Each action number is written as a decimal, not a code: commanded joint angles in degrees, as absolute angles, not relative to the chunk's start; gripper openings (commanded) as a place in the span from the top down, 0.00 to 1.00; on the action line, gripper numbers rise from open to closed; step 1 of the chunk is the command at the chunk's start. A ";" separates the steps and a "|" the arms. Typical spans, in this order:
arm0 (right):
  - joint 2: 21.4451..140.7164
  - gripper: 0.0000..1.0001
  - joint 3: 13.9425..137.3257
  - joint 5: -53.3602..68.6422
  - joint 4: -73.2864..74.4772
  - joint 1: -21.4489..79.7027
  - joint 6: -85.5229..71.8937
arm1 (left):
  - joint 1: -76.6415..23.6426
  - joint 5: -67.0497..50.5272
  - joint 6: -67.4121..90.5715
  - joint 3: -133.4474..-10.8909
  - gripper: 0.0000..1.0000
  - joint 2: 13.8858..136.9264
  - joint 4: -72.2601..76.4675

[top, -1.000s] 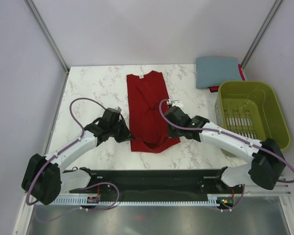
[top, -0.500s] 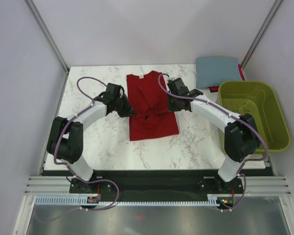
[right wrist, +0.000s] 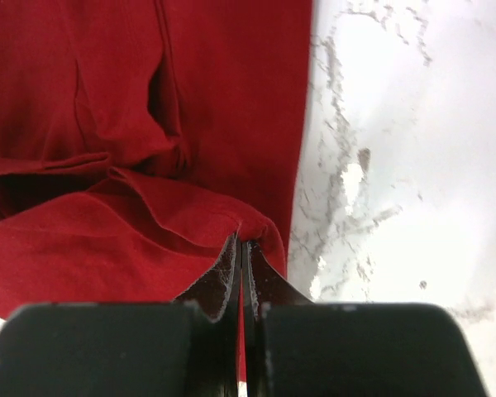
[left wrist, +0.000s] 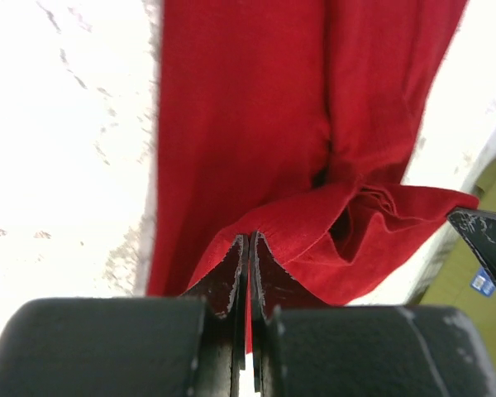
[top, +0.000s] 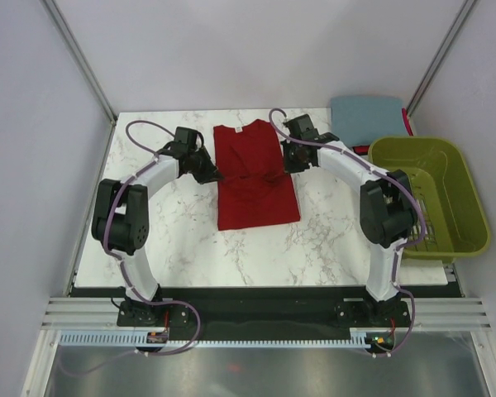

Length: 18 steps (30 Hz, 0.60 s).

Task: Fold and stack the t-shirts
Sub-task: Fold the tshirt

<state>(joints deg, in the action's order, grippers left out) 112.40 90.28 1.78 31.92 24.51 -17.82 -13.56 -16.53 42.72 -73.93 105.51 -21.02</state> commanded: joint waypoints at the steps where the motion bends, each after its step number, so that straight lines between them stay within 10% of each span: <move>1: 115.31 0.99 94.65 5.36 31.73 24.26 -16.00 | -12.74 -15.74 41.31 -76.46 0.98 107.84 -21.45; 18: 122.87 0.96 102.39 5.36 33.57 21.89 -16.79 | -10.28 -16.43 40.52 -80.33 0.98 113.64 -21.62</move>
<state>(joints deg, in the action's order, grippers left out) 121.91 99.04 4.73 33.71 22.44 -17.12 -10.76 -16.47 42.52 -78.30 112.88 -21.96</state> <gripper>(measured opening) 0.033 0.031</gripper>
